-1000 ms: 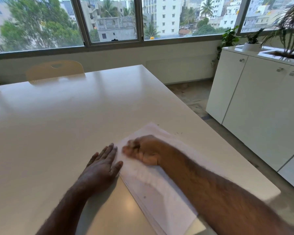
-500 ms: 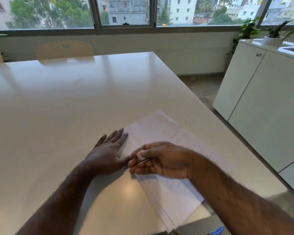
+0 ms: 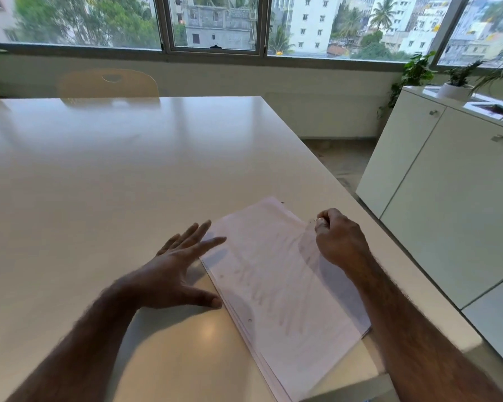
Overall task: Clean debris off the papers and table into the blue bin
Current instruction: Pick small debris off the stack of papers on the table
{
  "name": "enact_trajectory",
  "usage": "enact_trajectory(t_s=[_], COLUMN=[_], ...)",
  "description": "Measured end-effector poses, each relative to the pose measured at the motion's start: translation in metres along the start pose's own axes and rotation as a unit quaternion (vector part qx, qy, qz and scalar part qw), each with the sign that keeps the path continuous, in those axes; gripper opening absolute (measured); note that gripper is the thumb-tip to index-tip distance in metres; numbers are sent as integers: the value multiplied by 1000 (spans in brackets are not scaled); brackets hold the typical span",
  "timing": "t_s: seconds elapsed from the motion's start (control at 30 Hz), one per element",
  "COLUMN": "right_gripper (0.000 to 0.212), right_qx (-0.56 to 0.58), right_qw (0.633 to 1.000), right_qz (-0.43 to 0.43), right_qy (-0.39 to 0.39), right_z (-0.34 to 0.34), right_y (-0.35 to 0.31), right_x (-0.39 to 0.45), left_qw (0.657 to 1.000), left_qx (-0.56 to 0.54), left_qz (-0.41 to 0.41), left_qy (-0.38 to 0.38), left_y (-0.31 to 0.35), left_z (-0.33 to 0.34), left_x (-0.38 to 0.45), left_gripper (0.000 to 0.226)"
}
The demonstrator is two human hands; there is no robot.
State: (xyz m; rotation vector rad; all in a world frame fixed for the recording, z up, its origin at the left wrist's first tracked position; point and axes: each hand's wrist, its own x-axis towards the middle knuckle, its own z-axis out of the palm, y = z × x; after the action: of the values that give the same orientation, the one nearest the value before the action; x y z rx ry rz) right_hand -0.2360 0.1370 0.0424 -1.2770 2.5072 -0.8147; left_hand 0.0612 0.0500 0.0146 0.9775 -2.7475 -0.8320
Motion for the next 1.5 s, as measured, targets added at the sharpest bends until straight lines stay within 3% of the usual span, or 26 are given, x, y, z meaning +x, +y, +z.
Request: enact_trajectory(t_s=[0.27, 0.43, 0.6, 0.7, 0.8, 0.87, 0.97, 1.03, 1.17, 1.3, 1.37, 1.5], right_gripper=[25, 29, 29, 21, 16, 17, 17, 15, 19, 16, 16, 20], right_qx=[-59, -68, -40, -12, -15, -44, -80, -95, -54, -102, -105, -45], right_qw=[998, 992, 983, 976, 953, 957, 988, 990, 970, 987, 985, 969], right_qz=[-32, -90, -180, -218, -284, -266, -129, -91, -233, -114, -110, -240], right_qy=[-8, 60, -4, -19, -106, -103, 18, 58, -51, 43, 83, -42], right_z=[-2, 10, 32, 44, 56, 54, 38, 38, 67, 38, 36, 64], right_y=[-4, -8, -31, -52, -67, -62, -37, -34, -60, -41, -41, -67], right_x=[-12, -17, -34, -50, -72, -58, -7, 5, -22, 31, 30, -14], left_qw=[999, 999, 996, 994, 992, 991, 989, 989, 989, 988, 988, 989], left_qx=[-5, -4, 49, 56, 71, 78, 82, 86, 85, 88, 86, 76], left_qz=[-22, -44, -78, -93, -97, -98, -100, -98, -101, -105, -107, -102], left_qy=[-28, -17, -5, -25, -45, -54, -66, -69, -67, -72, -67, -69], left_y=[2, 4, 6, 7, 7, 6, 6, 6, 6, 10, 10, 8], left_z=[0, 0, 6, 6, 6, 6, 5, 7, 7, 6, 6, 6], left_x=[1, 5, 10, 11, 12, 14, 15, 14, 14, 14, 13, 15], left_gripper=[86, 83, 114, 119, 122, 123, 119, 121, 118, 110, 106, 120])
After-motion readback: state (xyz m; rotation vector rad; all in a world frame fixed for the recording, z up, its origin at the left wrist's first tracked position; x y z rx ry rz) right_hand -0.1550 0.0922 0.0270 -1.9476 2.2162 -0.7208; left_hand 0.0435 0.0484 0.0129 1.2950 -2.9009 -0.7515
